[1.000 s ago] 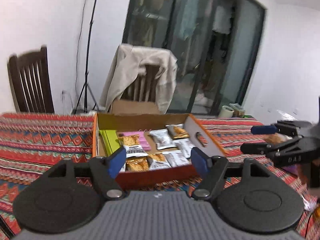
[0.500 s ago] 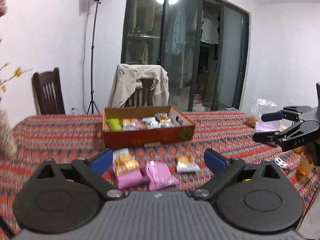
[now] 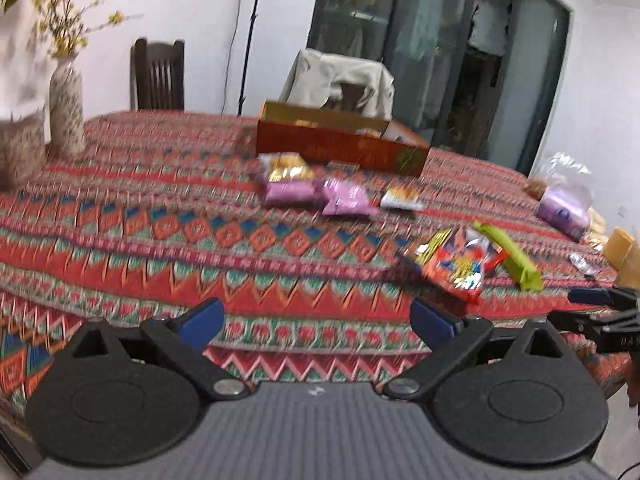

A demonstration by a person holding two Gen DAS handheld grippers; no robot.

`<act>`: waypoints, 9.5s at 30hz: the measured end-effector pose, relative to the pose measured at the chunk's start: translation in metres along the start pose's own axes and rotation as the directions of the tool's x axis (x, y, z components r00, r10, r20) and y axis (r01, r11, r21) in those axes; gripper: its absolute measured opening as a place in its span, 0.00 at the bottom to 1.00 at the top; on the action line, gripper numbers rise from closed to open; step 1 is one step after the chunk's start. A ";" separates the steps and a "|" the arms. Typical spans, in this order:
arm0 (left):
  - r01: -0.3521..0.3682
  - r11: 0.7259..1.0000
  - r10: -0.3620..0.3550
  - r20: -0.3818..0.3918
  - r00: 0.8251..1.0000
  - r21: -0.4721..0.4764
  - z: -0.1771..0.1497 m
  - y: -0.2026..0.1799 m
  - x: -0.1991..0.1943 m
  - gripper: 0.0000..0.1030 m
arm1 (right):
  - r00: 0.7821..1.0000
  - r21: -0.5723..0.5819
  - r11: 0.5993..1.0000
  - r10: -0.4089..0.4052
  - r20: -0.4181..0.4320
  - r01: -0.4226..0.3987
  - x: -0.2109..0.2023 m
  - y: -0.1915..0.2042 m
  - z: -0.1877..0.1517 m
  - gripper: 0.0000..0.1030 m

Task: Organize snacks
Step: 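Move both tools back to the snack pile, then grasp a pink pack with the left gripper while the right grasps the green bar, then carry the pink pack and green bar into the box and open both grippers, then move both tools back to the remaining snacks on the table, then grasp a white oat-cracker packet with the left gripper while the right grasps another, then carry both white packets into the cardboard box and open both grippers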

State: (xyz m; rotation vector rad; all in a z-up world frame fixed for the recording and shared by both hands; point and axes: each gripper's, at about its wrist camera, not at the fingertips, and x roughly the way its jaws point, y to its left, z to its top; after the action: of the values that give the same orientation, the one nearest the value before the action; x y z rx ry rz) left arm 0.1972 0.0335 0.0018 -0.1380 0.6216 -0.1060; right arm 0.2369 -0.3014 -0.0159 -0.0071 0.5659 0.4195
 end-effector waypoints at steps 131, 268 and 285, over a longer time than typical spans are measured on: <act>0.033 0.995 -0.026 -0.076 0.997 0.091 0.355 -0.024 0.329 0.87 | 0.972 -0.130 0.968 -0.223 -0.067 0.213 0.354 -0.104 0.353 0.54; 0.214 0.969 -0.235 0.187 0.954 0.126 0.163 -0.023 0.078 0.41 | 0.983 -0.147 0.987 0.090 0.162 -0.066 0.071 0.020 0.146 0.42; 0.184 0.982 -0.188 -0.139 0.972 -0.042 0.302 -0.025 0.375 0.42 | 0.984 0.013 0.999 0.049 -0.171 -0.048 0.374 -0.066 0.299 0.42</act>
State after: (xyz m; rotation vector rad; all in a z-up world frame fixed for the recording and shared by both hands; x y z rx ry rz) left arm 0.6754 -0.0147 0.0340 -0.2183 0.7522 -0.2905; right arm 0.7025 -0.1822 0.0356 -0.0216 0.7387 0.4666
